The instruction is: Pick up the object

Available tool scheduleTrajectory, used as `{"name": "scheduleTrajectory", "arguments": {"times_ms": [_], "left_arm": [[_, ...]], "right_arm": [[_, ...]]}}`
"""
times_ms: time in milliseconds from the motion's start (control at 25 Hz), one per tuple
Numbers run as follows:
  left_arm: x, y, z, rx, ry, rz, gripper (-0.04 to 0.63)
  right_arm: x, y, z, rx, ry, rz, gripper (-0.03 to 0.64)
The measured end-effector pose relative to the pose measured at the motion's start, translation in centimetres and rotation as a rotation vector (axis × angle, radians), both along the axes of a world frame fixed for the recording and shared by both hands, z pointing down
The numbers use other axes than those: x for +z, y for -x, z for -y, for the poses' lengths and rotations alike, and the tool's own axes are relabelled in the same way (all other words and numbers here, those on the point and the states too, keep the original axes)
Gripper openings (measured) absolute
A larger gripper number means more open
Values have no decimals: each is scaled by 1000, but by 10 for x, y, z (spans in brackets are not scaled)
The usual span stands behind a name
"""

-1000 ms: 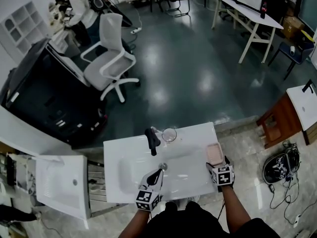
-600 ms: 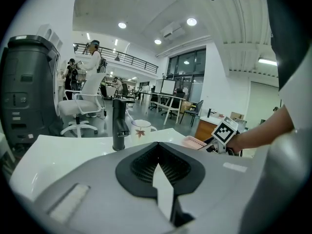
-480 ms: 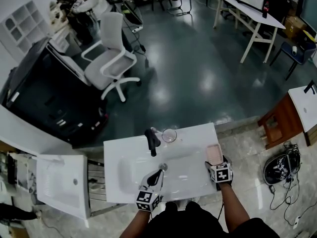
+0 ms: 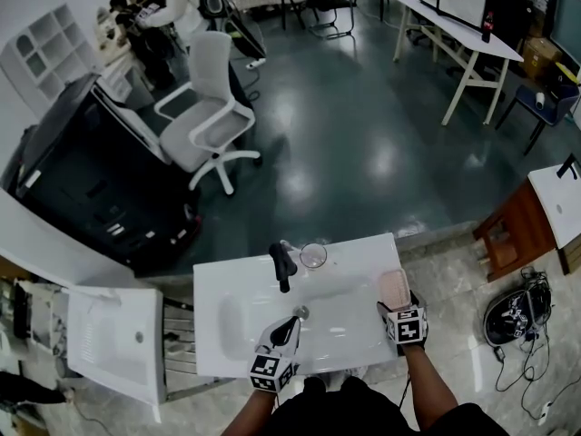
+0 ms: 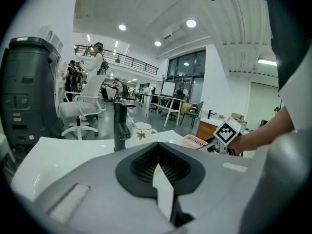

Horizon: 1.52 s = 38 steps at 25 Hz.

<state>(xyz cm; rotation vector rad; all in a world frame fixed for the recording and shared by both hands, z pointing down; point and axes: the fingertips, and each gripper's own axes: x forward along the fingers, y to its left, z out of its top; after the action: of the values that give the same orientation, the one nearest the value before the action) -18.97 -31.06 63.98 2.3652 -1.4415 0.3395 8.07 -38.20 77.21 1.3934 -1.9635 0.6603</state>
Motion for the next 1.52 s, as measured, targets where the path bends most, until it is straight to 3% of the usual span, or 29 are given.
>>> {"name": "scheduleTrajectory", "arguments": {"times_ms": [600,1080,1320,1520], "left_arm": [[-13,3,-1,6,-35,-12,18],[-45,25,20,-39,-164,-42,18],[-57,32,24,-48,-199,-45,18],[-59,34,22,-45,-209,-45,18]], "right_arm": [[-107,29,23,-15,-243,81,439],[-216,60,25,-57,-496,136,439],[-240,69,19,-64,-567,173,439],[-247,73,17,-67,-595,136,439]]}}
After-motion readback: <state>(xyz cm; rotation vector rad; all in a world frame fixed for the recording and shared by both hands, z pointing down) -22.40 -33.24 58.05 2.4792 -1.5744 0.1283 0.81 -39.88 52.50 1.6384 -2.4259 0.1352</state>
